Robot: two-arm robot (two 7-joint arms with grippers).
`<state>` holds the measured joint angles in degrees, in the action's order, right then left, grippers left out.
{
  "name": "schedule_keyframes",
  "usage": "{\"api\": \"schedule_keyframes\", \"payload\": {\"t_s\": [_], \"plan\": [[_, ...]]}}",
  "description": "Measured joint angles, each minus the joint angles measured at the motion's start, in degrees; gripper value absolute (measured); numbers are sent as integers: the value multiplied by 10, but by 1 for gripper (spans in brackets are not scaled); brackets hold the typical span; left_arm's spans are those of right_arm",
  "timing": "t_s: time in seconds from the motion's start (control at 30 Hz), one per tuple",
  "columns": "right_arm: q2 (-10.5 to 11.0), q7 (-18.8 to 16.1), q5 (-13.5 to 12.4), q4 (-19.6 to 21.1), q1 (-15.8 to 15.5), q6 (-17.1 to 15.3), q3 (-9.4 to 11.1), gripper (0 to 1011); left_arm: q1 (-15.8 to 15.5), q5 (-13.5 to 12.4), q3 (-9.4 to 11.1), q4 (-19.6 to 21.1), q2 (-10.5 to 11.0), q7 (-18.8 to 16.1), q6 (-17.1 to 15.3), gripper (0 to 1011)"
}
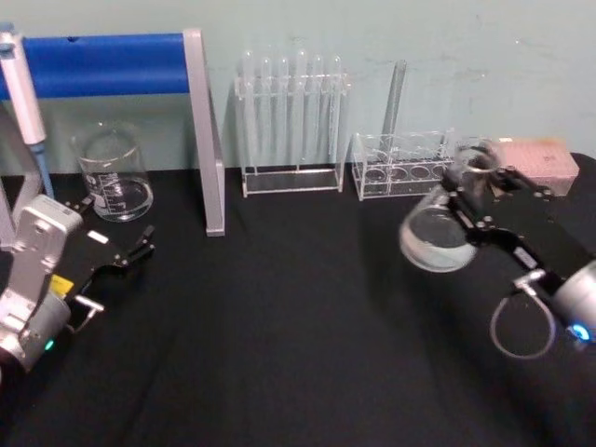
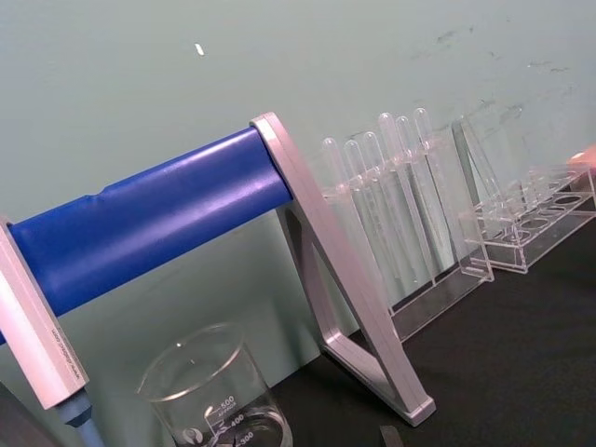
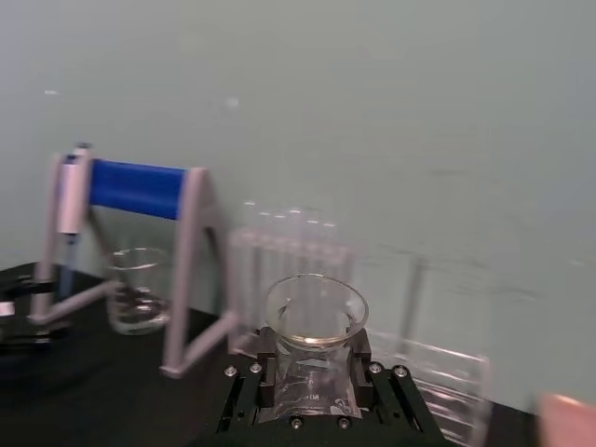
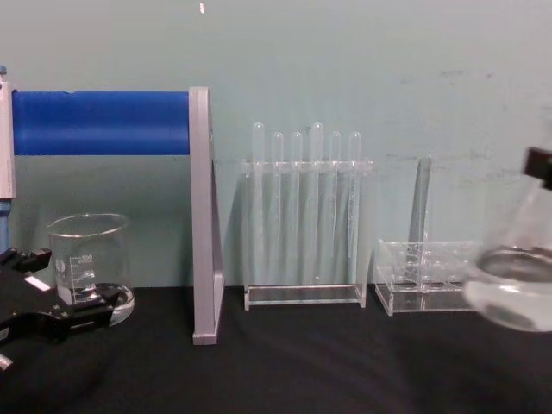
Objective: Grasp the erlenmeyer flask with one hand, shake it three times, then place it back.
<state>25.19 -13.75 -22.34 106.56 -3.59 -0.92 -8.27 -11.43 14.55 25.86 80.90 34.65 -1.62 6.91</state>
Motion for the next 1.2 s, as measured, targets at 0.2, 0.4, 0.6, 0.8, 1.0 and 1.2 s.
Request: {"api": "schedule_keyframes", "payload": {"t_s": [0.2, 0.4, 0.6, 0.8, 1.0, 1.2], "plan": [[-8, -52, 0, -20, 39, -5, -47, 449, 0, 0, 0, 0, 0, 0, 0, 1001], [-13, -120, -7, -42, 85, -10, -118, 449, 0, 0, 0, 0, 0, 0, 0, 1001], [-17, -162, -14, -58, 118, -10, -169, 449, 0, 0, 0, 0, 0, 0, 0, 1001], [-19, -175, -20, -67, 134, -10, -193, 449, 0, 0, 0, 0, 0, 0, 0, 1001], [-14, -160, -27, -68, 135, -7, -195, 449, 0, 0, 0, 0, 0, 0, 0, 1001], [-2, -106, -31, -59, 113, 3, -155, 449, 0, 0, 0, 0, 0, 0, 0, 1001]]}}
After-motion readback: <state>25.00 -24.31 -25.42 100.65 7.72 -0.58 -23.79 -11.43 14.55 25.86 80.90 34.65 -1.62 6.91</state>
